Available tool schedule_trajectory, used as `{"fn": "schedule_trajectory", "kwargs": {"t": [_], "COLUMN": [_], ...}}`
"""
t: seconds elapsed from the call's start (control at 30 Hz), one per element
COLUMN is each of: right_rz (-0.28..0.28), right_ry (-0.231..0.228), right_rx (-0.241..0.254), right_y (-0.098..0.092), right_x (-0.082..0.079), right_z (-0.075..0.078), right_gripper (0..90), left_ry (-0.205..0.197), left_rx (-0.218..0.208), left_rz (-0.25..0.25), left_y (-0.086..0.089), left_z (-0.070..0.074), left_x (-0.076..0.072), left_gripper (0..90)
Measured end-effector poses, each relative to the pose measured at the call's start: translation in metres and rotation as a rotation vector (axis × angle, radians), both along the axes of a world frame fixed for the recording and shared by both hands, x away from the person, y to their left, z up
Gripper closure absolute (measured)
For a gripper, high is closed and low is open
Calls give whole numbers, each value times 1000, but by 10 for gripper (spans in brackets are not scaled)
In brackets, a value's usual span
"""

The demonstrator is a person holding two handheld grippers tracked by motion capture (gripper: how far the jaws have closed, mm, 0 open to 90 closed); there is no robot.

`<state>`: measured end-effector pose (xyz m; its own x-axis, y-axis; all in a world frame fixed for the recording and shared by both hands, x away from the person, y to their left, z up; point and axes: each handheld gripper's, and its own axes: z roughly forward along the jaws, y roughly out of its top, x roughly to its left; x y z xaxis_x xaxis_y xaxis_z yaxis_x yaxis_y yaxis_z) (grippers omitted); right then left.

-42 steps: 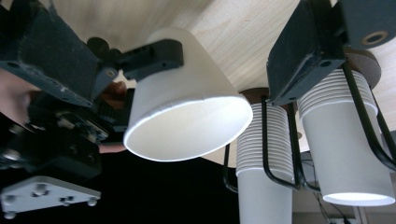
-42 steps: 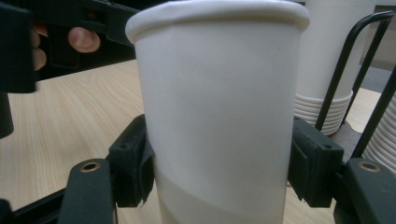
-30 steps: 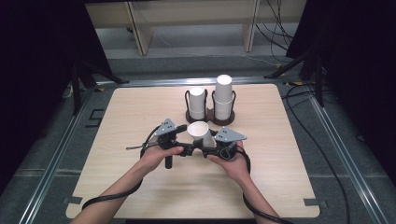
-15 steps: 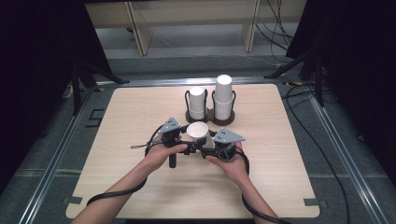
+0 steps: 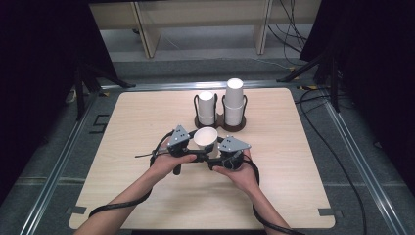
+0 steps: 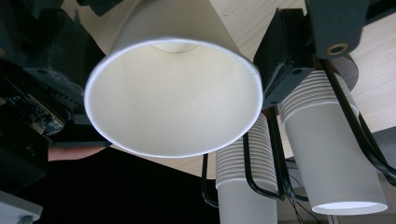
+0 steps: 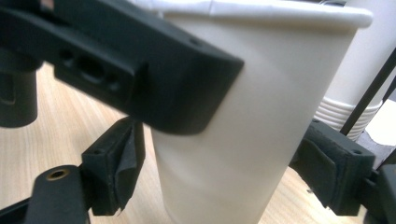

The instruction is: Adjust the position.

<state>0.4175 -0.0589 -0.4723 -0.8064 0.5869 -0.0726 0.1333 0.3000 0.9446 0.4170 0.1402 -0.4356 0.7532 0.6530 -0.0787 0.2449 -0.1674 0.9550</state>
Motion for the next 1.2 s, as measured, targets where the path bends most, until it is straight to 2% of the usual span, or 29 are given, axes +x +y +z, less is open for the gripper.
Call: {"fn": "schedule_trajectory", "kwargs": {"t": [0.07, 0.1, 0.3, 0.4, 0.47, 0.5, 0.53, 0.57, 0.6, 0.7, 0.73, 0.77, 0.83, 0.87, 0.9, 0.93, 0.97, 1.0, 1.03, 1.07, 1.1, 1.13, 1.17, 1.2], "right_rz": [6, -8, -6, 2, 11, -11, -3, -31, -31, -80, -91, -109, -133, -145, -179, -184, -203, -212, -222, -232, -246, -253, -265, -258], "right_ry": [1, 8, 9, 9, 13, 9, 12, 10, 23, 20, 47, 32, 44, 17, 39, 8, 21, 31, 9, 30, 14, 9, 28, 10], "right_rx": [4, -10, -7, -11, 12, 10, 31, 28, 40, 51, 64, 56, 82, 84, 103, 119, 124, 127, 141, 161, 151, 195, 194, 220], "right_y": [-1, -2, -7, -13, -17, -21, -24, -31, -36, -52, -58, -64, -74, -80, -84, -88, -93, -97, -101, -104, -110, -112, -117, -120], "right_x": [0, -1, -3, -6, -8, -10, -11, -13, -14, -17, -19, -20, -24, -25, -30, -32, -36, -39, -41, -43, -44, -45, -47, -46], "right_z": [-1, 0, 2, 3, 2, 3, 3, 4, 3, 2, 1, 0, -2, -2, -2, -2, -2, -2, -3, -3, -2, -3, 0, 0], "right_gripper": [186, 183, 168, 168, 169, 170, 172, 175, 178, 187, 191, 193, 201, 205, 205, 205, 205, 205, 205, 205, 205, 205, 205, 205], "left_ry": [-9, -15, -44, -59, -68, -74, -79, -103, -102, -112, -111, -113, -100, -101, -107, -101, -108, -102, -82, -83, -99, -105, -114, -101], "left_rx": [14, 15, 10, 23, 36, 32, 43, 66, 72, 99, 105, 104, 107, 113, 112, 124, 119, 121, 109, 106, 114, 116, 119, 114], "left_rz": [4, 9, 36, 54, 78, 90, 108, 120, 133, 163, 172, 180, 206, 212, 215, 218, 223, 229, 240, 247, 235, 252, 255, 263], "left_y": [1, 2, 10, 17, 23, 25, 29, 33, 36, 45, 48, 50, 53, 54, 54, 55, 55, 55, 54, 54, 55, 55, 55, 54], "left_z": [0, 1, 4, 5, 4, 3, 1, -1, -3, -10, -11, -13, -16, -17, -19, -19, -20, -20, -21, -21, -20, -21, -21, -21], "left_x": [0, 0, 1, 2, 4, 5, 6, 8, 9, 14, 15, 17, 18, 19, 21, 21, 23, 23, 23, 23, 25, 25, 26, 25], "left_gripper": [204, 205, 206, 207, 208, 208, 209, 209, 209, 209, 209, 209, 209, 209, 209, 209, 209, 209, 209, 209, 210, 210, 210, 210]}}
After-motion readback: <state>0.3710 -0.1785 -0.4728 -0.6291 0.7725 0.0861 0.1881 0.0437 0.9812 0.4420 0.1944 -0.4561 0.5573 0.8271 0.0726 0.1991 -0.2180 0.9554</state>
